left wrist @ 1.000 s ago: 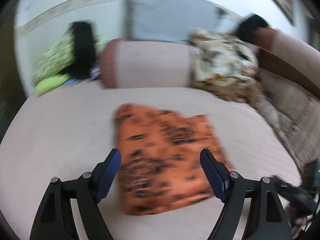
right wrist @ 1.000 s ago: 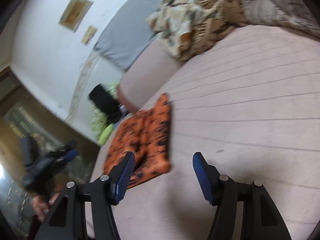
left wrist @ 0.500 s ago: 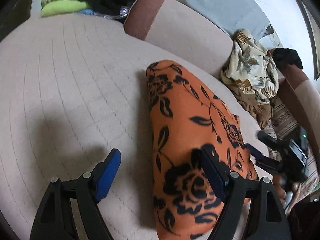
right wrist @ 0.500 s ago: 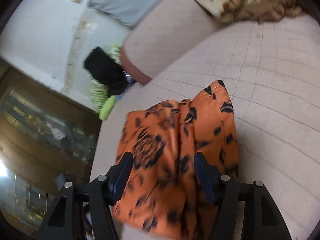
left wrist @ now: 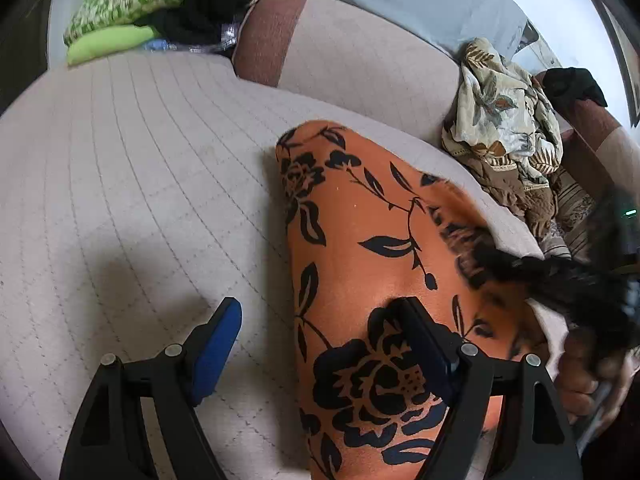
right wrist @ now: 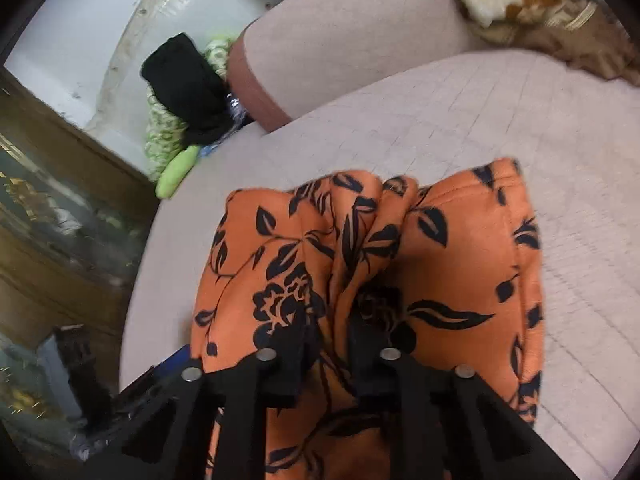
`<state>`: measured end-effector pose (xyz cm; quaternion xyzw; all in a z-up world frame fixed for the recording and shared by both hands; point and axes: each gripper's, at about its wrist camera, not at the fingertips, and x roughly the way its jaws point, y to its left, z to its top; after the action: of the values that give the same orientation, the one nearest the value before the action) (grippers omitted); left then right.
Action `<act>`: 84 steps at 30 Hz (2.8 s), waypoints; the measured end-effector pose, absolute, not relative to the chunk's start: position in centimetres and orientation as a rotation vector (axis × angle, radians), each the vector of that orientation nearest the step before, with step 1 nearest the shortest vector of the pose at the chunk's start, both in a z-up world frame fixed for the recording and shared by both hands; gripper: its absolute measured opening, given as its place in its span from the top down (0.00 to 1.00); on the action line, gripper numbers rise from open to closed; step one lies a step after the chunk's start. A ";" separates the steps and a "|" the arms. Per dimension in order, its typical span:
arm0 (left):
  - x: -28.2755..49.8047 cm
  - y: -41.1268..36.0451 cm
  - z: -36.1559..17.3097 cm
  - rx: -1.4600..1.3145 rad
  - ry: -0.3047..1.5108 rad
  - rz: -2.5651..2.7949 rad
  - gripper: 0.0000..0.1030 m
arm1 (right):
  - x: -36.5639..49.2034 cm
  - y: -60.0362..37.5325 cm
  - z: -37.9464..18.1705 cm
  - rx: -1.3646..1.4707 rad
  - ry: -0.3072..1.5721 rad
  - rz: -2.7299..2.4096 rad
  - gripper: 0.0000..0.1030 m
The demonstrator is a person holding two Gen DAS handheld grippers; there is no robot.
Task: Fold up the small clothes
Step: 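Grasp the blouse edge with the right gripper and lift it, then fold the lifted blouse over onto itself with the right gripper and release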
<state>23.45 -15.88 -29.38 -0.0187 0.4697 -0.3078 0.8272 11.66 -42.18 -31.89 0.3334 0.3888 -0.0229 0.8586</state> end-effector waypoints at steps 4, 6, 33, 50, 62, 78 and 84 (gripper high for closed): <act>22.5 -16.3 -28.4 0.010 0.937 -0.655 0.20 | 8.6 -42.0 -27.3 0.647 0.644 -0.086 0.87; 22.1 -16.8 -28.4 0.027 0.931 -0.668 0.17 | 6.7 -42.6 -26.5 0.621 0.609 -0.140 0.87; 20.7 -19.5 -30.9 0.203 1.008 -0.694 0.08 | 16.6 -49.4 -34.7 0.815 0.982 -0.359 0.69; 17.1 -19.0 -31.3 0.399 0.931 -0.649 0.04 | 3.2 -40.9 -32.8 0.519 1.010 -0.246 0.67; 18.3 -15.9 -28.0 0.327 0.807 -0.607 0.05 | 17.6 -39.4 -27.5 0.477 0.950 -0.120 0.66; 19.0 -16.9 -28.9 0.413 0.818 -0.600 0.05 | 18.1 -41.0 -28.6 0.604 0.852 -0.069 0.67; 17.3 -17.4 -27.8 0.430 0.738 -0.567 0.05 | 8.8 -41.4 -27.6 0.573 0.857 -0.093 0.67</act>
<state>17.30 -17.41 -27.83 0.2055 0.3531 -0.2714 0.8714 8.84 -41.43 -27.64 0.2741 0.4096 -0.0445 0.8690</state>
